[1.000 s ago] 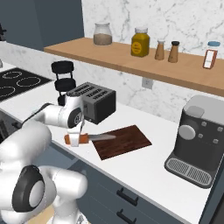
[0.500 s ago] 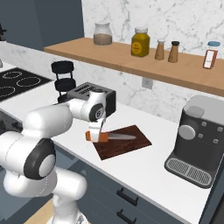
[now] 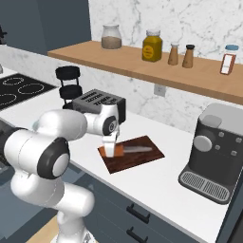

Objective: Pick up the knife from the drawer and place it on the cutting board. Then place the meat from the plate to the cutting board.

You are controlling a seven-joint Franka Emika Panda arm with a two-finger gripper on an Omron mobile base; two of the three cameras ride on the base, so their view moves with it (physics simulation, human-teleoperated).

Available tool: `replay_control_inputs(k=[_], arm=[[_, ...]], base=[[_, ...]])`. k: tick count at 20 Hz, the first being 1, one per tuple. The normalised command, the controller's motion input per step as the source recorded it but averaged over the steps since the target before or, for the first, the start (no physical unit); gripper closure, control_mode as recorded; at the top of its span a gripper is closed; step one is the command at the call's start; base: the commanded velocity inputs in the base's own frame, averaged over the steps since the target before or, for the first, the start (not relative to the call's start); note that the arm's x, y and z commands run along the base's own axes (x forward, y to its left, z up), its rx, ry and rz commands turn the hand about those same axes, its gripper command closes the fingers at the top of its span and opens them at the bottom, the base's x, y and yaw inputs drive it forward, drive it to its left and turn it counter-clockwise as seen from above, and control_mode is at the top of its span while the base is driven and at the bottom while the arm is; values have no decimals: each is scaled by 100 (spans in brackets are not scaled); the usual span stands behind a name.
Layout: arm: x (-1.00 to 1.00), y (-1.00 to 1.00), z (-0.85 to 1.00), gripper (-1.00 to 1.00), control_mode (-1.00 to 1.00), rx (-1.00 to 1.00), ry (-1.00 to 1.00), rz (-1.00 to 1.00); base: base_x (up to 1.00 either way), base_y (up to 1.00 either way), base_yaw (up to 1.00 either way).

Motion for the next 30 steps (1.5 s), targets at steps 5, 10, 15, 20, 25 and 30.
replay_control_inputs(k=[5,10,15,20,25,30], arm=[[30,-12,-16,100,-100,0,1,0],[40,-3,-11,-100,-100,0,0,0],[13,-4,-34,-100,-100,0,0,0],[-14,-4,-6,-100,-100,0,-4,3],[-39,16,69,-100,-100,0,-11,5],[-52,47,33,-100,-100,-6,-9,4]], base=[[0,0,0],[0,0,0],[0,0,0],[0,0,0],[0,0,0],[0,0,0]])
